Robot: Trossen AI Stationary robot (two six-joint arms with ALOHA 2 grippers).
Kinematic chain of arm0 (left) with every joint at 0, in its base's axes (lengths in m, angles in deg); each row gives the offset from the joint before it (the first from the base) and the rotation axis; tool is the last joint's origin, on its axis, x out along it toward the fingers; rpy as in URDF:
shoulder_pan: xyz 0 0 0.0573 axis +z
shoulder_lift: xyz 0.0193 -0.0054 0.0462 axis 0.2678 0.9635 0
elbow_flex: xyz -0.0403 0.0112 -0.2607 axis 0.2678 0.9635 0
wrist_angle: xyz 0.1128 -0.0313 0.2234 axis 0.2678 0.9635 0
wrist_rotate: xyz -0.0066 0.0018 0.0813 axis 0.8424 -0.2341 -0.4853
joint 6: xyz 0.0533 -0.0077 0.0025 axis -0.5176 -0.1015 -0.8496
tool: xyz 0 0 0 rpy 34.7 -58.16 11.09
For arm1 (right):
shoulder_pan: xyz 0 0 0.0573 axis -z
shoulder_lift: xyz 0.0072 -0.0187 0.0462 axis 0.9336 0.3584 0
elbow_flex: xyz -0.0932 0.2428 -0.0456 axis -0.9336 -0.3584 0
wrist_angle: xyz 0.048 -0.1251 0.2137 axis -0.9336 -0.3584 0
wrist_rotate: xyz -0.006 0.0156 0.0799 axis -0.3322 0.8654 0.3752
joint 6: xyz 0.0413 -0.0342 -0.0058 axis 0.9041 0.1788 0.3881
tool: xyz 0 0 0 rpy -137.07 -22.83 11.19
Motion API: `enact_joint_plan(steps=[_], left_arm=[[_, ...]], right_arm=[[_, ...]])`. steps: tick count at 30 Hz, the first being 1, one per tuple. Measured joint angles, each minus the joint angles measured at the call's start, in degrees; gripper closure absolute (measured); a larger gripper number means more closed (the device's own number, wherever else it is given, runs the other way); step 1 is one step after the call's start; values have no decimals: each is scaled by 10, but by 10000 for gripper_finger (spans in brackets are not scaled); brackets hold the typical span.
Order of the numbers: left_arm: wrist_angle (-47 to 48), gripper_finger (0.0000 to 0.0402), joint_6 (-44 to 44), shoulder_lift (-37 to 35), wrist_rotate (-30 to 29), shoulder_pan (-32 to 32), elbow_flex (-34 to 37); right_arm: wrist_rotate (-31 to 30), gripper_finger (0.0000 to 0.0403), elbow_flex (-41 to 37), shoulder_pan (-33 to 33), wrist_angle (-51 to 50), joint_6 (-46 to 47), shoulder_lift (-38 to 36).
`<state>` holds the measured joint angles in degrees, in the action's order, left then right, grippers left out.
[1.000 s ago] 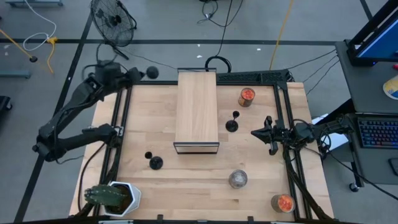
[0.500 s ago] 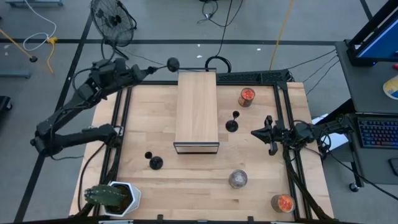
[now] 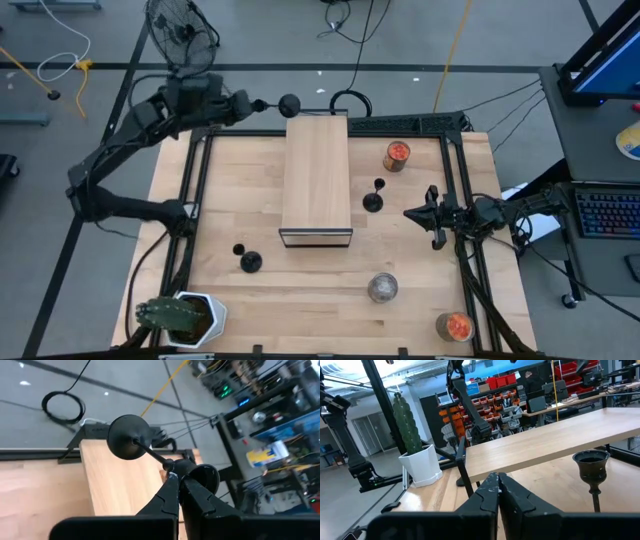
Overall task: Pick & Place candle stick holders
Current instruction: Put the top black candle holder on the shelf
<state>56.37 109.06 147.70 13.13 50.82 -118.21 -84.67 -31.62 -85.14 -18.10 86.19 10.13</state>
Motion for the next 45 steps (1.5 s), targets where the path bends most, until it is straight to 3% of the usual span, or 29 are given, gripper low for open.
enact_joint_plan(steps=[11,19,27,45], left_arm=[[96,400,43,123,40,-14,-130],[145,400,86,173,59,-13,-194],[174,400,145,176,97,-33,-205],[305,400,282,171,114,-209,-204]], right_arm=[[0,403,0,0,0,-32,0],[0,403,0,0,0,-43,0],[0,403,0,0,0,-43,0],[0,403,0,0,0,-43,0]])
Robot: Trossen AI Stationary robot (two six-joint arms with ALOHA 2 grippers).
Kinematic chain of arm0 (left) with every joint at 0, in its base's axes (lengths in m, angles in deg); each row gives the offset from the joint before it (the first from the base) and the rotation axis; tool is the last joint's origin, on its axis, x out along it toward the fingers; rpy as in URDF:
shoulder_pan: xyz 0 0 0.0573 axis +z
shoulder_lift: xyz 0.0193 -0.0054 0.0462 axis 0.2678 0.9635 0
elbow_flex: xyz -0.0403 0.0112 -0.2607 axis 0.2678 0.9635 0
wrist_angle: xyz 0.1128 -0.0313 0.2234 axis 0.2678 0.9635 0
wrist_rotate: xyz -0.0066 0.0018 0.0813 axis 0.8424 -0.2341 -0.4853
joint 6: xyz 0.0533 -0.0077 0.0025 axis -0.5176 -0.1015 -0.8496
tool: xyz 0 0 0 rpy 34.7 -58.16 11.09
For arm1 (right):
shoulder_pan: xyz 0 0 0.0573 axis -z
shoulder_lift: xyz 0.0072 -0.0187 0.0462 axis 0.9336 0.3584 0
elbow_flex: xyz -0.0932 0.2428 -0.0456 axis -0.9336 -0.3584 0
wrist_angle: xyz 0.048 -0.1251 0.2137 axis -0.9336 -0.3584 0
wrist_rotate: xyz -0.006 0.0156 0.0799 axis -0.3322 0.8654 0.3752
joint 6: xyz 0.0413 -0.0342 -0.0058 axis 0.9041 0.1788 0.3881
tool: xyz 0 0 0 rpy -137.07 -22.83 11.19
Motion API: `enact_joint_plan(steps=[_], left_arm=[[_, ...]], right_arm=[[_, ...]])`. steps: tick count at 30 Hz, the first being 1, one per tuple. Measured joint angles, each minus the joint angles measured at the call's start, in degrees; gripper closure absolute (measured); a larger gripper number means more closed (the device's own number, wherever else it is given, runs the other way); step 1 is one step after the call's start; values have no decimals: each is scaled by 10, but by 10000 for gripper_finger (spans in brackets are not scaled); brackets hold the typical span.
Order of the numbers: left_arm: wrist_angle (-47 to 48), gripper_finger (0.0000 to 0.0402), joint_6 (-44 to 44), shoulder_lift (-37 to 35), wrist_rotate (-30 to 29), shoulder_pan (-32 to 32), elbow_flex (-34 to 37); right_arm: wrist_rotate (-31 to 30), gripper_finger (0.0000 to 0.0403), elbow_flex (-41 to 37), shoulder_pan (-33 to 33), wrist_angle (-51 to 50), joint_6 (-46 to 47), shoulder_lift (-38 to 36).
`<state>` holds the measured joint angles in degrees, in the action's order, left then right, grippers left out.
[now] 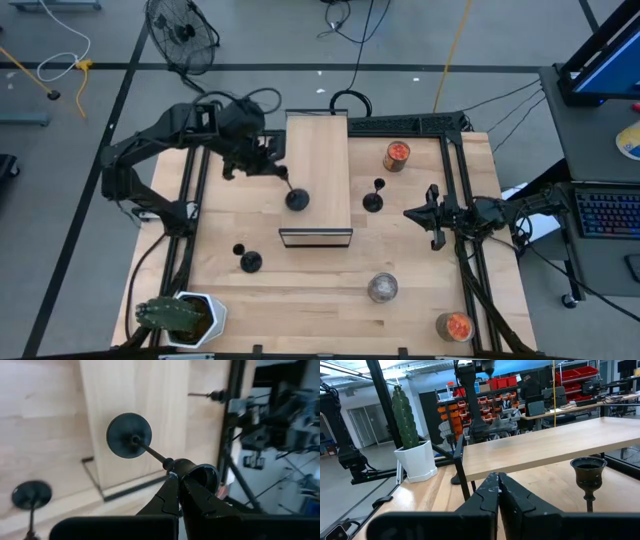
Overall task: Pick & Place candle stick holders
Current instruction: Put the top black candle holder on the shelf
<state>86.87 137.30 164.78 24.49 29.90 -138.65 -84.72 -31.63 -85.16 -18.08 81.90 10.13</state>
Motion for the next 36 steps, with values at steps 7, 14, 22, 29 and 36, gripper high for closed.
enact_joint_plan(steps=[7,14,22,29,36], left_arm=[[12,400,-4,0,-13,-26,0],[-10,400,-22,0,-19,-40,0],[-10,400,-45,1,-9,-45,0],[-10,400,-57,14,-8,-53,0],[-7,400,-76,33,12,-60,1]], right_arm=[[0,403,0,0,0,0,0],[0,403,0,0,0,0,0],[-2,403,0,0,0,0,0],[-2,403,0,0,0,0,0],[-2,403,0,0,0,0,0]])
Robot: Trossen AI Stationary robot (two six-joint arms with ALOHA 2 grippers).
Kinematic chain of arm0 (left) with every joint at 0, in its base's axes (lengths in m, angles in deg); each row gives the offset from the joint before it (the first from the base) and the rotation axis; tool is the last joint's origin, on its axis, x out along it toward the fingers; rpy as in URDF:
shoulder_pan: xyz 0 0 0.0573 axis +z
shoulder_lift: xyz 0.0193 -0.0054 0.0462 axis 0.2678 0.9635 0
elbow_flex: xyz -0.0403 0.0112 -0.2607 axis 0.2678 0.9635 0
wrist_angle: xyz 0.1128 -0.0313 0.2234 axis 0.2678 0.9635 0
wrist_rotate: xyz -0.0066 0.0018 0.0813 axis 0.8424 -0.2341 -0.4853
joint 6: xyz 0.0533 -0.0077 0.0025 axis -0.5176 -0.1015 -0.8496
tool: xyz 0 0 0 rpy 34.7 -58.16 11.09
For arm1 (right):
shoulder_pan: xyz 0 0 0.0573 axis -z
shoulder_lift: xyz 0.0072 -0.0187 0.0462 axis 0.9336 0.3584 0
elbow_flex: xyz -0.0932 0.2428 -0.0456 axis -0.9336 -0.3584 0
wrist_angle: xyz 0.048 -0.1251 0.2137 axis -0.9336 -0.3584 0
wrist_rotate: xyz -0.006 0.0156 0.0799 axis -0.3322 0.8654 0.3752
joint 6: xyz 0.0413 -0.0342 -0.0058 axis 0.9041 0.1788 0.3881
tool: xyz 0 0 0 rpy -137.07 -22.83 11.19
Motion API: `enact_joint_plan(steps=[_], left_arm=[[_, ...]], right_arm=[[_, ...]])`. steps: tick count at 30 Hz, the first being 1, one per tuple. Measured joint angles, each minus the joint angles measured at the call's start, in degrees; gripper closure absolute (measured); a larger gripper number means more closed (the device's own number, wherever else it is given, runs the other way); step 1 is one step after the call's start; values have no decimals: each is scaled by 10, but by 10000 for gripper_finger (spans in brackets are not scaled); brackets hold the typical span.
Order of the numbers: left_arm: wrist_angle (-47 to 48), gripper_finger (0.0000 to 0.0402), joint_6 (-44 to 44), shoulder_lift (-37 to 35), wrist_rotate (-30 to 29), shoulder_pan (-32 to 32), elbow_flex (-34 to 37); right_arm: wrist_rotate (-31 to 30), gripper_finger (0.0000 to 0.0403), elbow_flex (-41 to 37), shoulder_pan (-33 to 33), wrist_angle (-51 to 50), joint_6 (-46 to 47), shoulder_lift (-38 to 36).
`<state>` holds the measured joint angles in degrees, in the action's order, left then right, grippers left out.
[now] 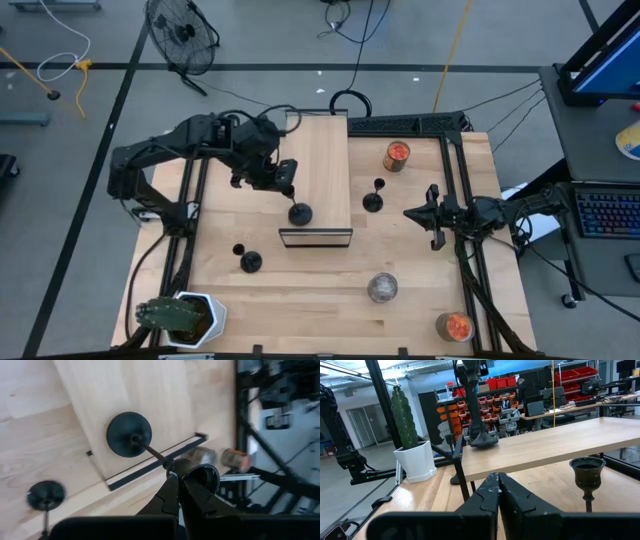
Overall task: Pick & Place candle stick holders
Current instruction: Put the top black candle holder on the shelf
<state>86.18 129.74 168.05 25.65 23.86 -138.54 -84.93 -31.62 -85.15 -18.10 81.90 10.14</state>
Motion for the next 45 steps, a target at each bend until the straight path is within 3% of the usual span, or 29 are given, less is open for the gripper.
enact_joint_plan(steps=[16,32,45], left_arm=[[-9,384,-1,5,1,0,-1],[-29,324,0,4,1,4,-1],[-49,323,16,-51,26,-14,-1]], right_arm=[[0,403,0,0,0,0,0],[0,403,0,0,0,0,0],[2,403,0,0,0,5,0]])
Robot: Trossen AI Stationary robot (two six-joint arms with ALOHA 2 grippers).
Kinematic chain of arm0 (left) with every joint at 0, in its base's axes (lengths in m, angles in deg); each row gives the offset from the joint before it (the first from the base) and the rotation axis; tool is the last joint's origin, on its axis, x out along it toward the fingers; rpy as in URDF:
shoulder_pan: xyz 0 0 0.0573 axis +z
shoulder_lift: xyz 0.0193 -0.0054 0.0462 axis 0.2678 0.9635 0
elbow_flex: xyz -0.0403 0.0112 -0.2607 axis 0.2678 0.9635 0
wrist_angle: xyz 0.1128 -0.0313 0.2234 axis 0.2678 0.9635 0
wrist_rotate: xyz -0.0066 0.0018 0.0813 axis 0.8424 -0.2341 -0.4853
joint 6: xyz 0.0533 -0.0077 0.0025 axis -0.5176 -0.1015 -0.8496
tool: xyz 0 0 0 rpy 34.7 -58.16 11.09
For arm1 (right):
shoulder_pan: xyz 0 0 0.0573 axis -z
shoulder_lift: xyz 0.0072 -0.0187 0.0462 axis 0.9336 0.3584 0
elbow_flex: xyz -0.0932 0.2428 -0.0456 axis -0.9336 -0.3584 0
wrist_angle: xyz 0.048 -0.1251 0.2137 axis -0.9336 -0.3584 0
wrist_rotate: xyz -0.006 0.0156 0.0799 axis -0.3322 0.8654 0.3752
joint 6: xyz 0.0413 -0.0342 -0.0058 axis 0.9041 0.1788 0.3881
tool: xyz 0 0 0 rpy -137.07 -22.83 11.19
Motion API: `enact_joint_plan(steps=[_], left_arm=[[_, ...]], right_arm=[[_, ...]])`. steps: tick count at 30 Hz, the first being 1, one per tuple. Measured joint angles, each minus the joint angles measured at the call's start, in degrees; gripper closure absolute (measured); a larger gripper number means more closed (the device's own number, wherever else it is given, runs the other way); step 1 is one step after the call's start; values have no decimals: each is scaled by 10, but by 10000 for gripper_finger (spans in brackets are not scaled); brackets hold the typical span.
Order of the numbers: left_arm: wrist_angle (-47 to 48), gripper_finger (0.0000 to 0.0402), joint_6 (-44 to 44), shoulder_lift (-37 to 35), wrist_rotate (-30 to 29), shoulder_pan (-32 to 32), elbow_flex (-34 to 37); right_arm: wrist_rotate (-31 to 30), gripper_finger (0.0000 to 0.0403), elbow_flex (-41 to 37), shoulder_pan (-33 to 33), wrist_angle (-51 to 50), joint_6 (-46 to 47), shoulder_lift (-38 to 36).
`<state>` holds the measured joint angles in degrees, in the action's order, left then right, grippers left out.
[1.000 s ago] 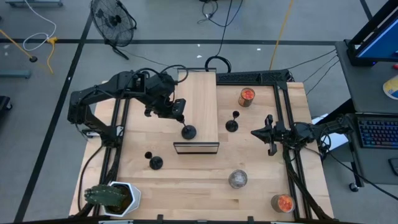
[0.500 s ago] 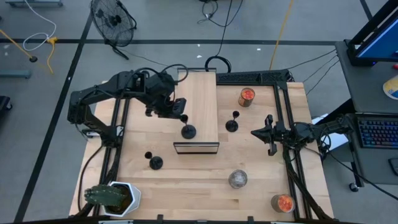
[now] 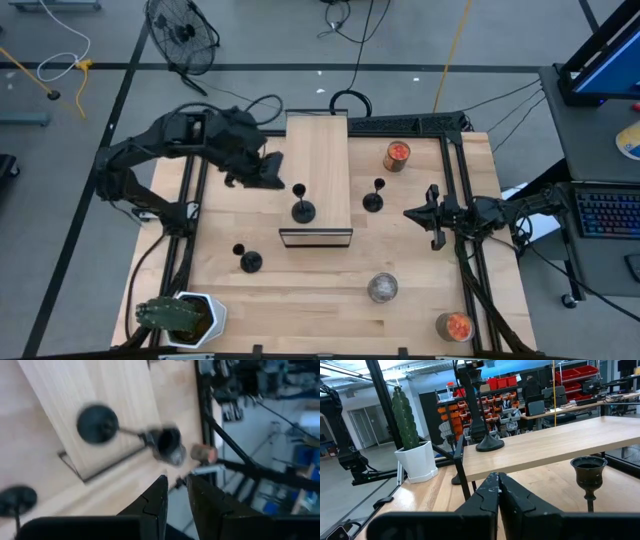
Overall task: Pick & Place candle stick holders
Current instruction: Put the top black candle holder on the shelf, then put the bottom black candle holder on the shelf
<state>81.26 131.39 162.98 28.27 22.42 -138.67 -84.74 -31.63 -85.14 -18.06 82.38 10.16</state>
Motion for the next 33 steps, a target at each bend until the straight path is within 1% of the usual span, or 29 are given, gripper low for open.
enact_joint_plan(steps=[3,9,15,20,24,27,30,33], left_arm=[[18,323,26,-3,20,-27,0],[89,323,51,-4,23,-75,0],[130,323,71,-4,-11,-112,0],[142,323,73,-4,-36,-134,0],[145,323,40,-4,-89,-151,0],[173,323,26,-4,-119,-161,0],[213,323,20,-4,-122,-173,1],[208,323,3,-4,-121,-185,11]], right_arm=[[0,403,0,0,0,0,0],[0,403,0,0,0,0,0],[0,403,0,0,0,0,0],[0,403,0,0,0,0,0],[1,403,0,0,2,3,0],[1,403,0,0,15,34,0],[1,403,0,0,30,64,0],[1,403,0,0,32,75,0]])
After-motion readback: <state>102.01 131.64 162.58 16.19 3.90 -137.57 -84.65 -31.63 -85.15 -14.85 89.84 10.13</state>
